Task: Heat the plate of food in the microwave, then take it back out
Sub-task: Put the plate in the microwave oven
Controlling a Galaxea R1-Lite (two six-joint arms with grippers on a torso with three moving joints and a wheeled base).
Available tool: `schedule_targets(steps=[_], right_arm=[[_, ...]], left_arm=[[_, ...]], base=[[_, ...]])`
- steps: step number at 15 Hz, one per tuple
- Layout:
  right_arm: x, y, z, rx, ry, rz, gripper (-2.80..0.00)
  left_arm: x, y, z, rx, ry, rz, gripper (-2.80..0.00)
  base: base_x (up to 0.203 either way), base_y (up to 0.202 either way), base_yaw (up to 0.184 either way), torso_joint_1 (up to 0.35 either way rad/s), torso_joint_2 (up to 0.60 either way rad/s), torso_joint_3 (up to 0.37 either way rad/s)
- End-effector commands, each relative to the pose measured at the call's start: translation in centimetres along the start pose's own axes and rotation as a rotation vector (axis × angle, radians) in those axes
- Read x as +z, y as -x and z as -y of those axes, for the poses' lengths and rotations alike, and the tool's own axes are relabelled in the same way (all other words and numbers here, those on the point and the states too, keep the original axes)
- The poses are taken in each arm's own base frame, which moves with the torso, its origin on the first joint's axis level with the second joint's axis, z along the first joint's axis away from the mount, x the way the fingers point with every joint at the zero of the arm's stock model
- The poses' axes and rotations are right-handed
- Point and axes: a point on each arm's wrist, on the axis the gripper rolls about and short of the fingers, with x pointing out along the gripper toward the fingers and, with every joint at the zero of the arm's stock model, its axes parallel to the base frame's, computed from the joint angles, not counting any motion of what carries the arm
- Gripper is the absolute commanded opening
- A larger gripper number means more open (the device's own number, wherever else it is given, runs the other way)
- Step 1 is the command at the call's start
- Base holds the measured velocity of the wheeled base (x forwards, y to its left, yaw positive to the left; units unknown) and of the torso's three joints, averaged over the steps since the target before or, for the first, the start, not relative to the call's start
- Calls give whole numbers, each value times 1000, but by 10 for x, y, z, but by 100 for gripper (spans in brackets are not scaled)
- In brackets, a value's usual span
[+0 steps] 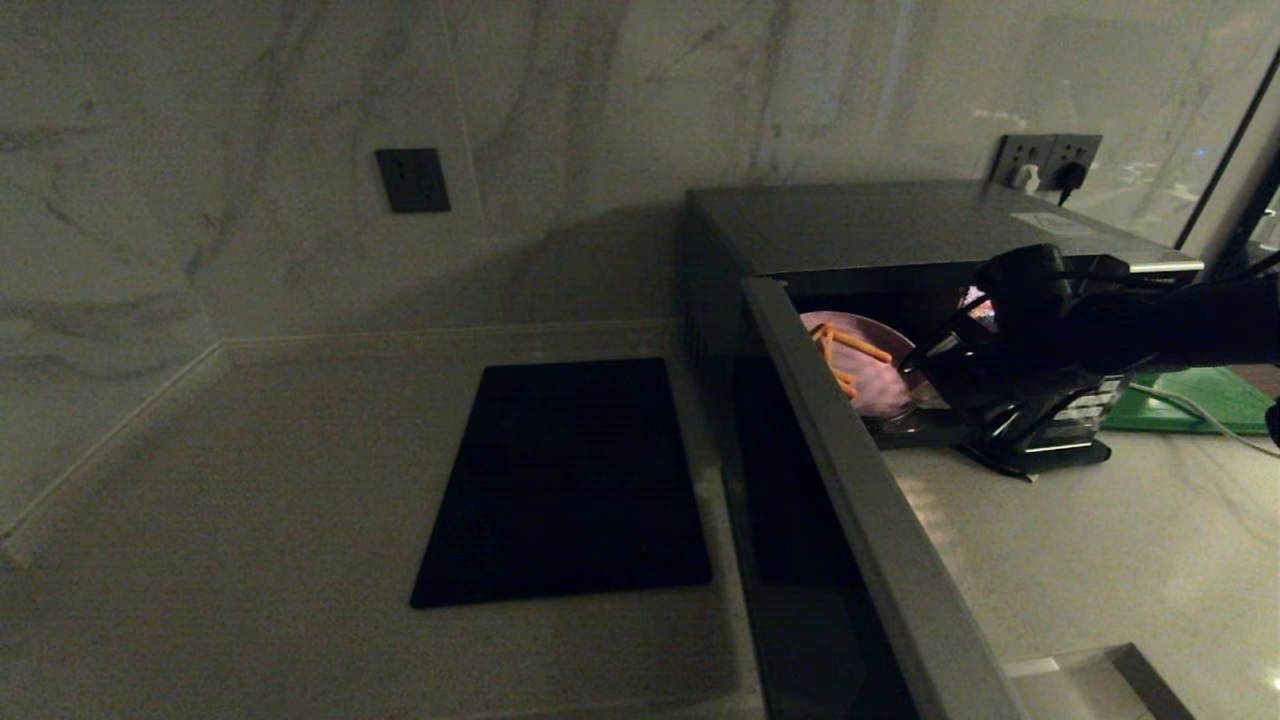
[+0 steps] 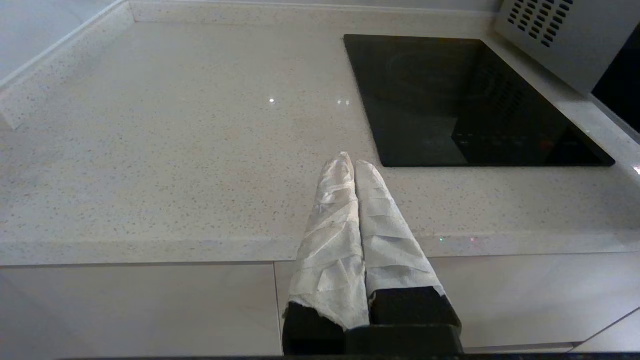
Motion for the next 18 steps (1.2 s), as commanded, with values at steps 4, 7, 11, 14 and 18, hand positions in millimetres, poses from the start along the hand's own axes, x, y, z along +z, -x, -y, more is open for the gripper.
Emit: schedule_targets(steps=[4,7,11,14,18], right_arm=[[-14,-19,4,-34,11,-37,-280],[-15,-26,5,-39,13,-41,-280],[-14,-30,4,-46,13,-22,-280],[-12,-26,1,-37,12,-13,0],[-8,-12,-5,-17,11,16,0]], left_arm=[[0,0,0,1,1,-1,-280],[0,0,0,1,1,-1,-280],[0,0,0,1,1,-1,-280],[0,0,0,1,1,-1,-280],[0,0,0,1,1,-1,-280]], base=[[0,0,0,0,0,0],[0,0,0,0,0,0],[0,0,0,0,0,0],[0,0,0,0,0,0],[0,0,0,0,0,0]])
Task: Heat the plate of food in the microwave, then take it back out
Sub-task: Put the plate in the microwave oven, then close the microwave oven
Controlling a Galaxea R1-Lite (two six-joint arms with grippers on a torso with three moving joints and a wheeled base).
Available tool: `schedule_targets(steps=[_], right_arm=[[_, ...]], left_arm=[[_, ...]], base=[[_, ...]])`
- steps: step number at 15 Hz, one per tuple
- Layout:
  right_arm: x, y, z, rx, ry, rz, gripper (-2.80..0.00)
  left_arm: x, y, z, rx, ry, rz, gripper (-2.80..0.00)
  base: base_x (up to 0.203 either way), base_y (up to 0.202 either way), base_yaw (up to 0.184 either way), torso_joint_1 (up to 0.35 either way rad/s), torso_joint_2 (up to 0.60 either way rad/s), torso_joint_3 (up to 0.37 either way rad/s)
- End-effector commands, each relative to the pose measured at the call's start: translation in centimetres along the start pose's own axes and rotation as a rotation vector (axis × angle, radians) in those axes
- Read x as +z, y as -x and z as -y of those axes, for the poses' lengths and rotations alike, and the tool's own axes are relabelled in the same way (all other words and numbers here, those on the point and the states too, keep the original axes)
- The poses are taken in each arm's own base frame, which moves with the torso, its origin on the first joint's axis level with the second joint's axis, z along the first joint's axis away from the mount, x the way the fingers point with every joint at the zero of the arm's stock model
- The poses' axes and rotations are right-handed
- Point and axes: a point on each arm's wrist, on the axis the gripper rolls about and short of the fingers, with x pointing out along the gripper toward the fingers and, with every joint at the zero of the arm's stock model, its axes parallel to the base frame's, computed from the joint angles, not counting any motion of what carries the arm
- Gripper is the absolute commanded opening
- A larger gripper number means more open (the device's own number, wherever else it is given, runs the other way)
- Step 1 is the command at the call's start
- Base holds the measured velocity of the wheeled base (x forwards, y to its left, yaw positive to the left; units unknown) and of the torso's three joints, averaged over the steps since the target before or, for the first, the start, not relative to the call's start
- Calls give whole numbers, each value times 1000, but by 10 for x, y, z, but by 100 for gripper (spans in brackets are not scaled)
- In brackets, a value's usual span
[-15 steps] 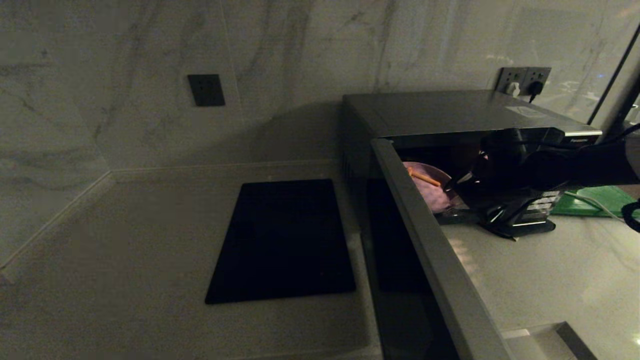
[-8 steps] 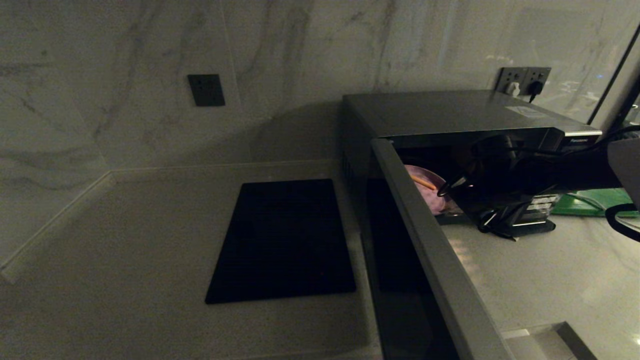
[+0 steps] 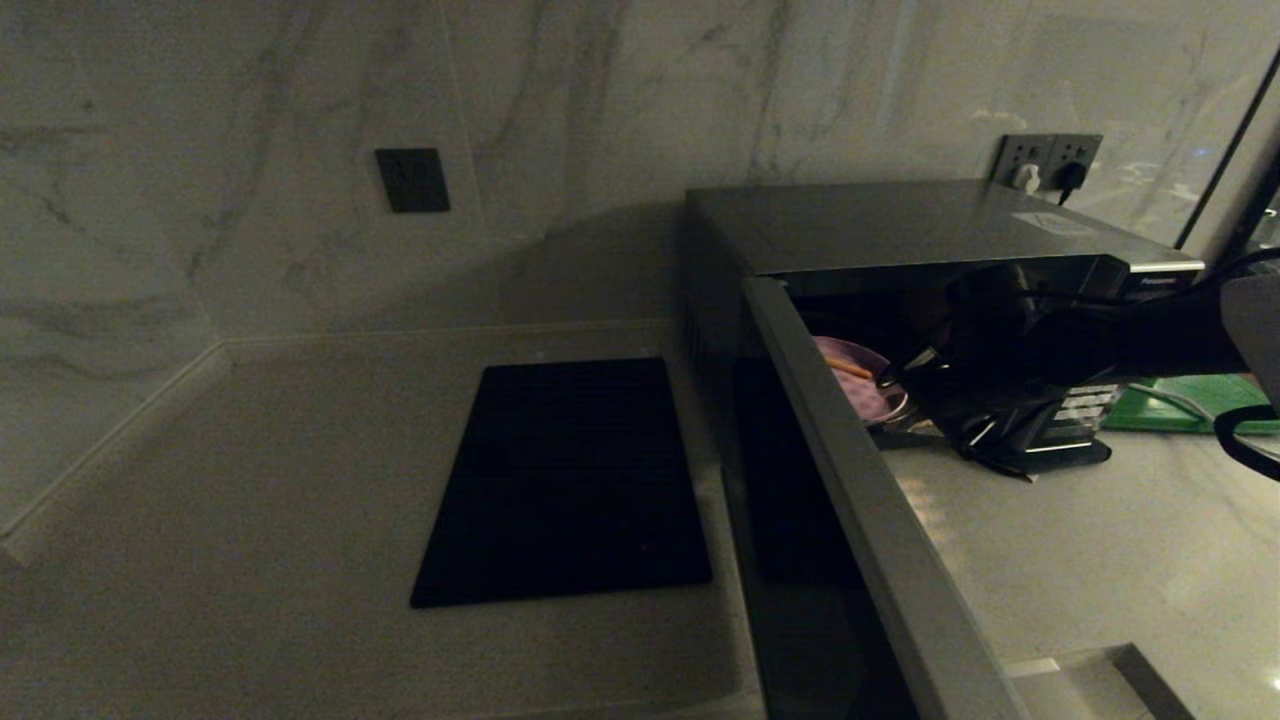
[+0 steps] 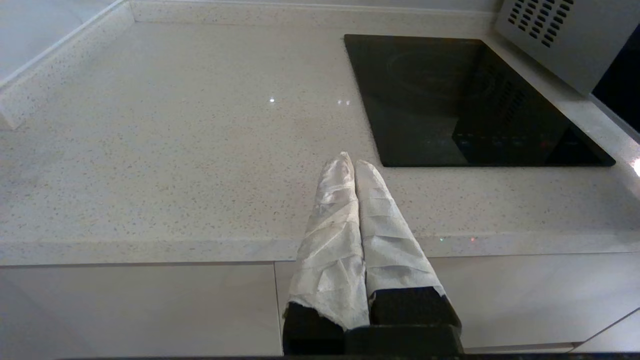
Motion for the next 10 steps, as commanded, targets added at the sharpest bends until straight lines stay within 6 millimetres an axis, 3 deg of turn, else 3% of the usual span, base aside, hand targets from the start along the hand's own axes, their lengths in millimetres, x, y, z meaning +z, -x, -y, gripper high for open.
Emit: schedule_targets(steps=[1,6,8,9,10], right_arm=[[3,13,-5,16,-6,26,0],[11,48,-13,65,-11,68,0],[10,71,-11,63,-11,92,0],[7,81,-6,46,-8,102,-280],[3,91,-2,34,11,110,-280]], left_arm=[[0,0,0,1,1,-1,-280],[0,0,0,1,1,0,-280],[0,0,0,1,1,-1,-280],[0,0,0,1,1,-1,-280],[0,0,0,1,1,-1,-280]], base=[[0,0,0,0,0,0],[0,0,0,0,0,0],[0,0,0,0,0,0],[0,0,0,0,0,0],[0,0,0,0,0,0]])
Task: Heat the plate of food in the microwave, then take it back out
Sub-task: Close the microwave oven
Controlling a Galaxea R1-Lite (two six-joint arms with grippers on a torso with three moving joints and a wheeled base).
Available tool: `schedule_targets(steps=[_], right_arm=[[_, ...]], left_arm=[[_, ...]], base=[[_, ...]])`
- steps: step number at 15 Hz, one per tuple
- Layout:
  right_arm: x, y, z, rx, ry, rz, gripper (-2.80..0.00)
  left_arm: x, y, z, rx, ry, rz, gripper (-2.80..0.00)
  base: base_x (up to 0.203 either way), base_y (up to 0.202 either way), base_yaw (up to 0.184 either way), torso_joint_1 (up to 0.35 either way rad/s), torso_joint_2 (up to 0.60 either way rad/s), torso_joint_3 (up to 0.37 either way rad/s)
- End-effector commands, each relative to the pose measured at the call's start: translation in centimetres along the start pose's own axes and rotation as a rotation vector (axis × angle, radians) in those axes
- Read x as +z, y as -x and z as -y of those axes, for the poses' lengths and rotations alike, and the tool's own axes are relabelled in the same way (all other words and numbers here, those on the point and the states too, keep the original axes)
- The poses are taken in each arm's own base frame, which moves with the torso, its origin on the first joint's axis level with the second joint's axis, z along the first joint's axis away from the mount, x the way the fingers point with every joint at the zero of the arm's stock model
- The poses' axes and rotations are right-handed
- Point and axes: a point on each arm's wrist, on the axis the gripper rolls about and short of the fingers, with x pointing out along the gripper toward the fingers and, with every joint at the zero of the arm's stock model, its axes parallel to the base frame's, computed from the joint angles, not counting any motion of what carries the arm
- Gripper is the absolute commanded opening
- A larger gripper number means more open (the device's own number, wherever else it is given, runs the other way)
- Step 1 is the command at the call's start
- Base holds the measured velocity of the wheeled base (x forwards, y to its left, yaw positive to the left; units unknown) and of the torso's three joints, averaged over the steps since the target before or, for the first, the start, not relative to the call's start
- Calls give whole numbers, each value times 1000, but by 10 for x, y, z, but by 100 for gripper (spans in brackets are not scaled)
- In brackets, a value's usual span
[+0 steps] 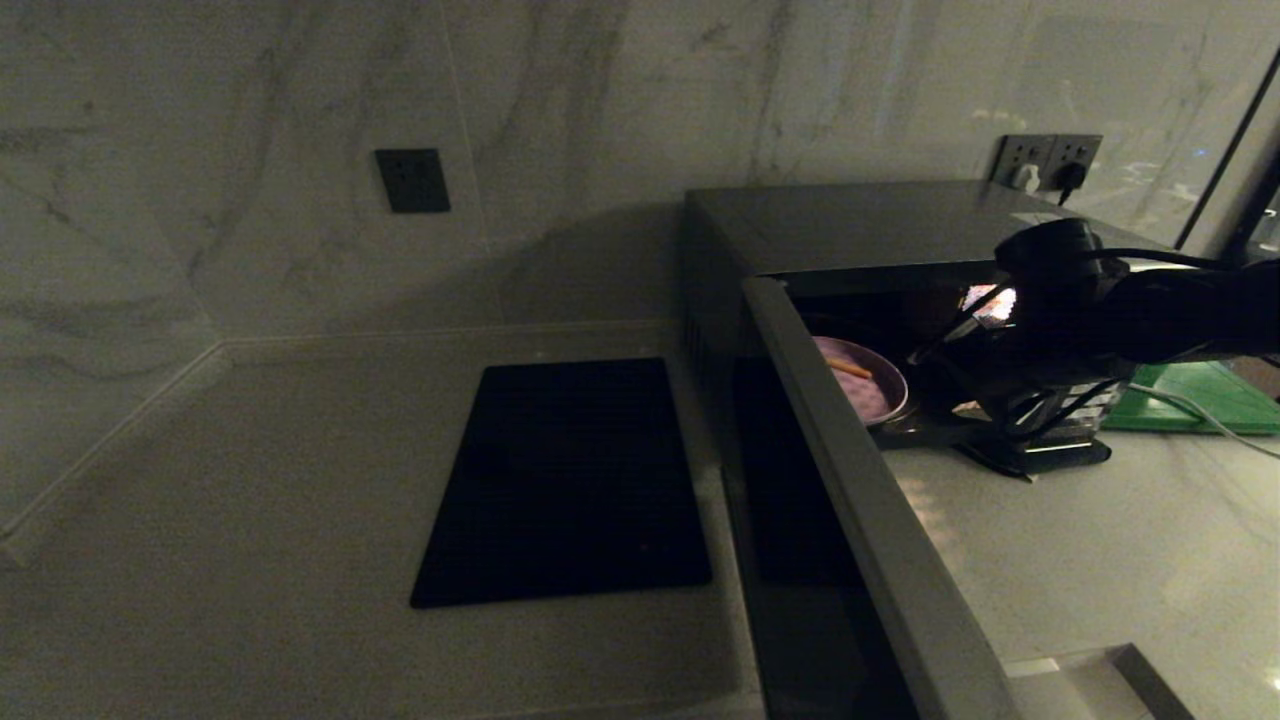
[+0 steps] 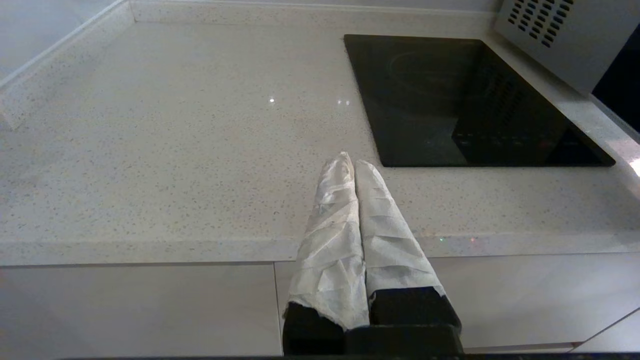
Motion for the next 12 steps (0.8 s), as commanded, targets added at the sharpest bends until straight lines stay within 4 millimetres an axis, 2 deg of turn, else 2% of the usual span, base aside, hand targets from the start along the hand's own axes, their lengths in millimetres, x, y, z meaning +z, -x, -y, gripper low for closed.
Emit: schedule_targets(steps=[1,5,8,10,12], right_arm=[[-1,40,4,15,30,32,-280],[-6,105,20,27,99,101,-280],[-13,171,33,82,179,164,-280],[-29,214,42,89,277,175,-280],[-49,240,44,95,390,179,-280]], left_arm=[[0,0,0,1,0,-1,-280],[0,0,0,1,0,-1,-280],[0,0,0,2,0,-1,-280],[0,0,0,1,0,-1,-280],[0,0,0,1,0,-1,-280]], base=[[0,0,0,0,0,0],[0,0,0,0,0,0],[0,0,0,0,0,0],[0,0,0,0,0,0],[0,0,0,0,0,0]])
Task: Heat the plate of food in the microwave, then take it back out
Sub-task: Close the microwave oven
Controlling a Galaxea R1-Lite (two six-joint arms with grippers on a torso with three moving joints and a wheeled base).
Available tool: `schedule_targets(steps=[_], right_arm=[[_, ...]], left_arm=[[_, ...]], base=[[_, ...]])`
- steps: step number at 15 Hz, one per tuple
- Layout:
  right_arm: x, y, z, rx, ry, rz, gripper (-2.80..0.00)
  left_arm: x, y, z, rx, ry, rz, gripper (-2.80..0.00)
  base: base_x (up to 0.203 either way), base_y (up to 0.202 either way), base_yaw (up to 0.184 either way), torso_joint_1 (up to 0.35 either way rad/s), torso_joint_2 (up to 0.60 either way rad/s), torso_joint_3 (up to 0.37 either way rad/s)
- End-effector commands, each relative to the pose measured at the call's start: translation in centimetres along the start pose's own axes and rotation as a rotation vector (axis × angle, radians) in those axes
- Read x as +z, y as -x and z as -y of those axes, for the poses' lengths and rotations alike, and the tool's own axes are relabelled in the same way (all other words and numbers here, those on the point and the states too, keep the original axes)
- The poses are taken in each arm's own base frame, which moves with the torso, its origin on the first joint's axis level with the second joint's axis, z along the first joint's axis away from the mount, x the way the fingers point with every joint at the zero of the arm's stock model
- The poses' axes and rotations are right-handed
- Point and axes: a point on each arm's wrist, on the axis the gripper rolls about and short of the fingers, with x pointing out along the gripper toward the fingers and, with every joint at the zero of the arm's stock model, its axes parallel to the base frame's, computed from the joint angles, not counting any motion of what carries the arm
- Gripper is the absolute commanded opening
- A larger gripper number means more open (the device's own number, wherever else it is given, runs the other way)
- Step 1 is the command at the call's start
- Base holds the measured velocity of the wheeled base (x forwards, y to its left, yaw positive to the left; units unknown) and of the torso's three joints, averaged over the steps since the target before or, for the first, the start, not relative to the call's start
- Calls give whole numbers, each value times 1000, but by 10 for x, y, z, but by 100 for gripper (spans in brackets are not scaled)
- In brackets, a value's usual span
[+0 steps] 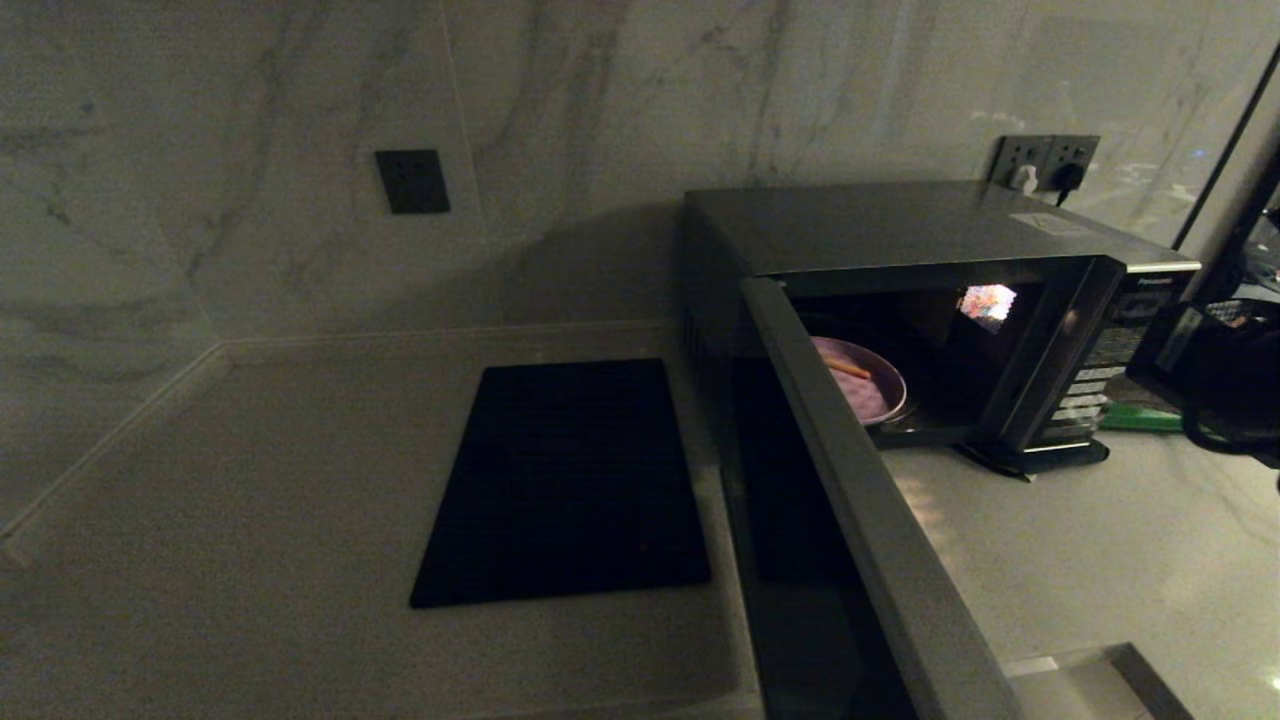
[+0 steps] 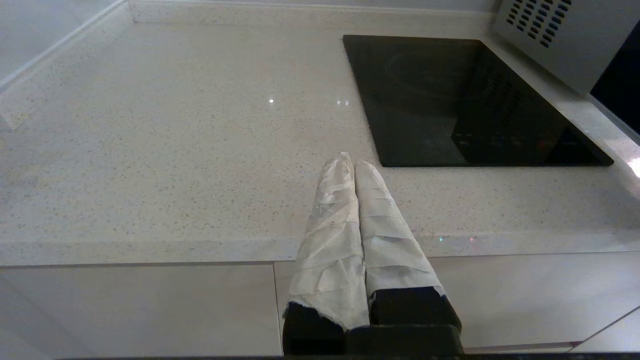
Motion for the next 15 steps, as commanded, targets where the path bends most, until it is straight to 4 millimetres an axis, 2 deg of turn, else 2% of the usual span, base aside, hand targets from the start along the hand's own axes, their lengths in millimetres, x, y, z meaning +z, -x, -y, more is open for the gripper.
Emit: schedule_targets(steps=[1,3,6,8,10,12,15], right_arm=[[-10,54,-2,80,92,72,-280],[-13,77,-7,150,227,108,-280],[-1,111,-22,282,293,145,-280],[6,138,-28,377,327,66,-280],[11,158,-30,471,362,-87,-280],[9,168,-35,527,419,-262,-280],[-10,161,-59,569,535,-471,-280]], left_arm=[[0,0,0,1,1,-1,-280],[0,0,0,1,1,-1,-280],[0,0,0,1,1,-1,-280],[0,0,0,1,1,-1,-280],[0,0,0,1,1,-1,-280],[0,0,0,1,1,-1,-280],[0,0,0,1,1,-1,-280]], base=[[0,0,0,0,0,0],[0,0,0,0,0,0],[0,0,0,0,0,0],[0,0,0,0,0,0],[0,0,0,0,0,0],[0,0,0,0,0,0],[0,0,0,0,0,0]])
